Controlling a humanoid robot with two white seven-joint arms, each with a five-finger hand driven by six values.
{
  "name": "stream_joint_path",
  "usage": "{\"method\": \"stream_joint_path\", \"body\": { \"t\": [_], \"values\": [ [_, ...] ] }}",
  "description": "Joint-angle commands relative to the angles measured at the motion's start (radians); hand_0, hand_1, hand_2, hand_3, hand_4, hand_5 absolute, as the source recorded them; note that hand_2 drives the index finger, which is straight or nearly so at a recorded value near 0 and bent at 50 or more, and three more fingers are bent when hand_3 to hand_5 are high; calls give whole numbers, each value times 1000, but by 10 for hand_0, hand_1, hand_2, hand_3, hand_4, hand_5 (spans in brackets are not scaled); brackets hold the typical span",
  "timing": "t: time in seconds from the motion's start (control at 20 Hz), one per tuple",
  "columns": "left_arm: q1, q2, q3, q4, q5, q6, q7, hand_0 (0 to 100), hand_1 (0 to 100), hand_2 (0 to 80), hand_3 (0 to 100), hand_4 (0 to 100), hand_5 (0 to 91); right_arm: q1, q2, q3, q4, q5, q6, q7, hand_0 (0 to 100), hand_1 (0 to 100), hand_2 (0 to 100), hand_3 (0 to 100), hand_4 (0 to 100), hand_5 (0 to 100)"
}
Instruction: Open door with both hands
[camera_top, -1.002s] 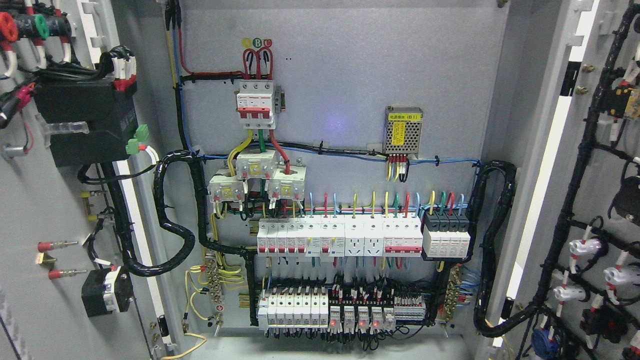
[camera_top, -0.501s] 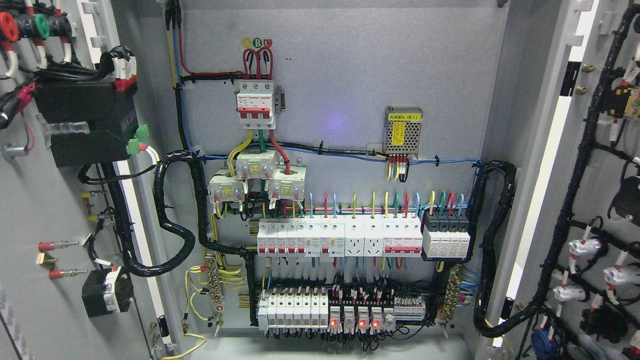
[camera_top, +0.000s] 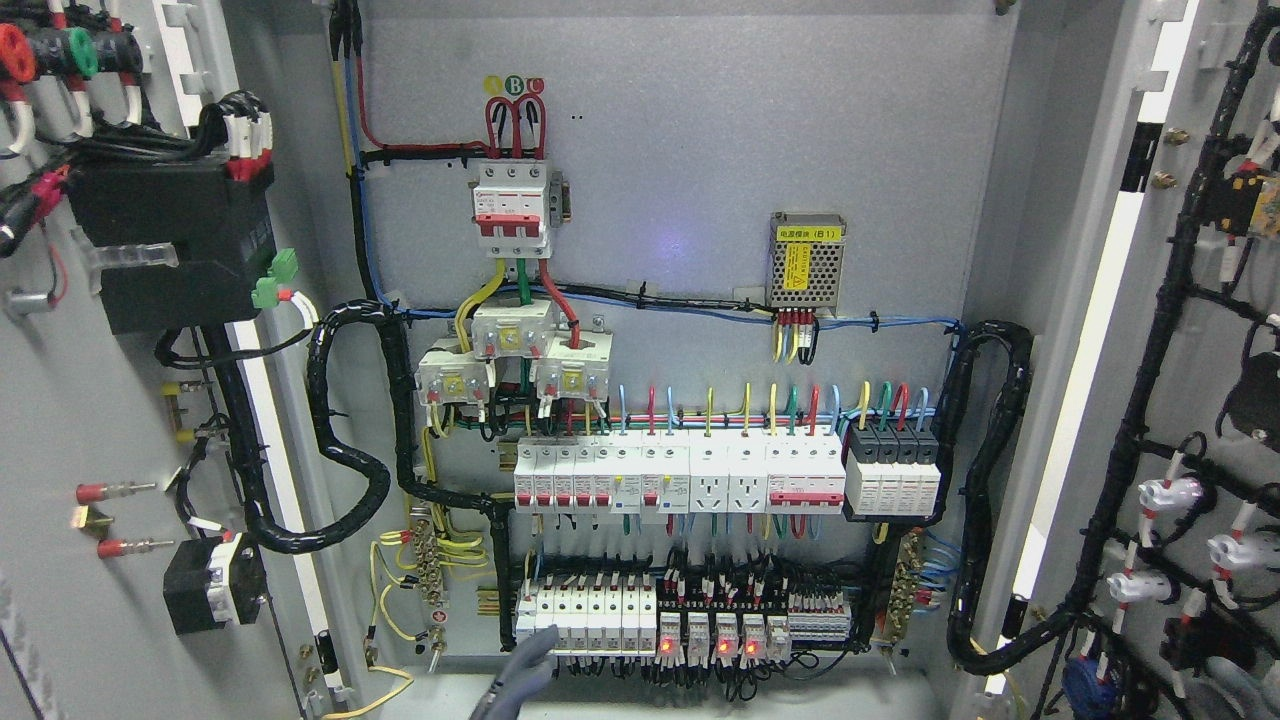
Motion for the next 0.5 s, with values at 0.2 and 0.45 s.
{"method": "stream_joint_path", "body": {
  "t": [0.2, 0.45],
  "values": [
    [162, -20, 157, -113, 20, -383, 1, 0, 0, 0, 0, 0, 0, 11, -7, -99, 54, -96, 0, 1, 0, 0, 0, 0, 0, 0],
    [286, -19, 154, -120, 26, -507, 1, 0, 0, 0, 0, 0, 0, 22, -1, -127, 65, -97, 0, 1, 0, 0, 0, 0, 0, 0]
  ]
}}
